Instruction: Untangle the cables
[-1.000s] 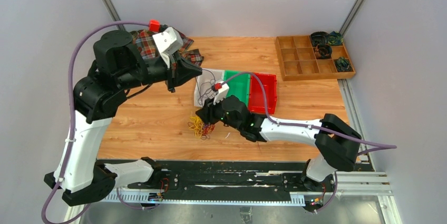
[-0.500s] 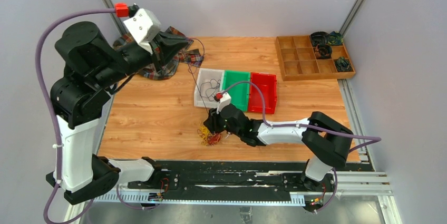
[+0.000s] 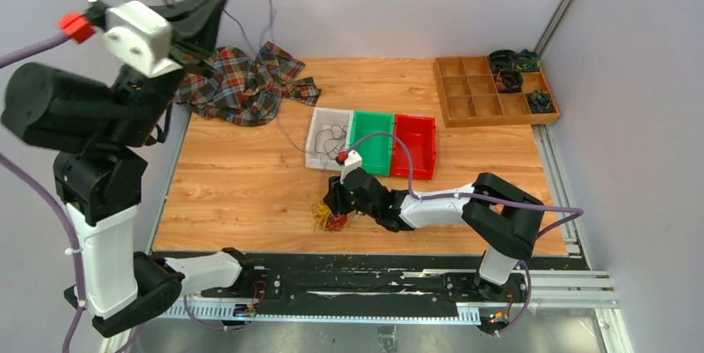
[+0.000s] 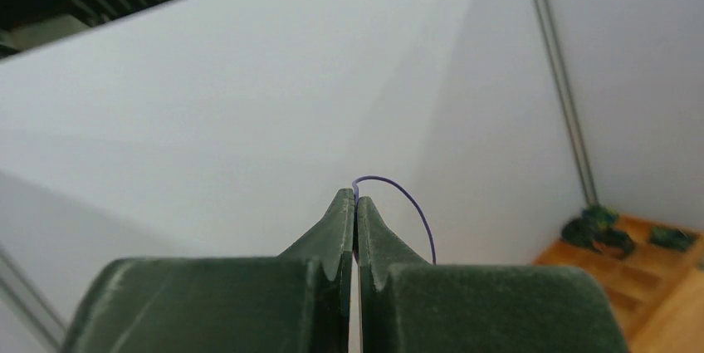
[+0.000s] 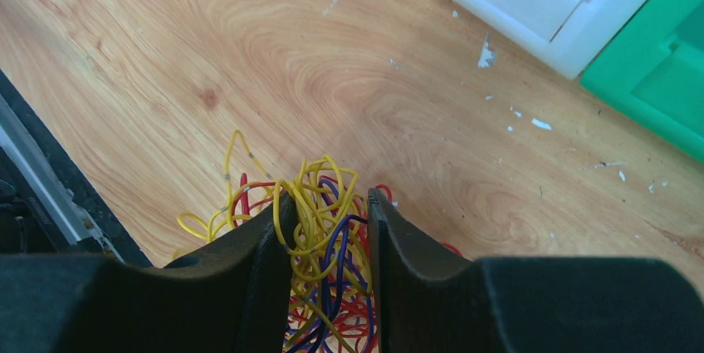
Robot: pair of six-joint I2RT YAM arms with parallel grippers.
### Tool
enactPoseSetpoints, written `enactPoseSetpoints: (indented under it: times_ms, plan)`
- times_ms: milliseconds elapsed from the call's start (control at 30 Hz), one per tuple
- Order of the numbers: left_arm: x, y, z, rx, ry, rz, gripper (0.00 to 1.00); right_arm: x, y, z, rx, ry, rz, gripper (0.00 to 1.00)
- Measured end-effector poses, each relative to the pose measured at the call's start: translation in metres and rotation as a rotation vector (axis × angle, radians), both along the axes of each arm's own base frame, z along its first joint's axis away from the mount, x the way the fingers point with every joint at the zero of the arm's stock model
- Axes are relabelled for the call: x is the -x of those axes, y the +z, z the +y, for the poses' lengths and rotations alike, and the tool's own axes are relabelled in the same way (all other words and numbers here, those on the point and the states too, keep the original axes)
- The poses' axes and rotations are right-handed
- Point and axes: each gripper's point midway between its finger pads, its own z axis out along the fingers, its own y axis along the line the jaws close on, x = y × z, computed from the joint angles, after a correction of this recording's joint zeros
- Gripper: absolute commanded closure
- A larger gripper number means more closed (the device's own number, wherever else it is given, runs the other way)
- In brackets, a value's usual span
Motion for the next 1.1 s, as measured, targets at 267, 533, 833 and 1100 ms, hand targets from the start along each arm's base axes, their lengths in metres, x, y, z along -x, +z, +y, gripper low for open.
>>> enactPoseSetpoints:
  times_ms: [267,533,833,1100]
  plan:
    - [0.041,0.072,0.058,0.223,0.141,-0.258,1.00,0.002,-0.013,-0.004,0.035,-0.004,0.025,0.63]
    - [0.046,0.072,0.062,0.245,0.145,-0.281,1.00,0.002,-0.013,-0.004,0.032,-0.005,0.027,0.61]
    - [-0.007,0.006,0.026,0.127,0.135,-0.115,1.00,0.005,0.022,-0.008,-0.012,0.002,-0.003,0.41]
    - [-0.032,-0.043,0.001,0.057,0.087,0.022,1.00,0.002,0.071,-0.006,-0.085,0.006,-0.066,0.39]
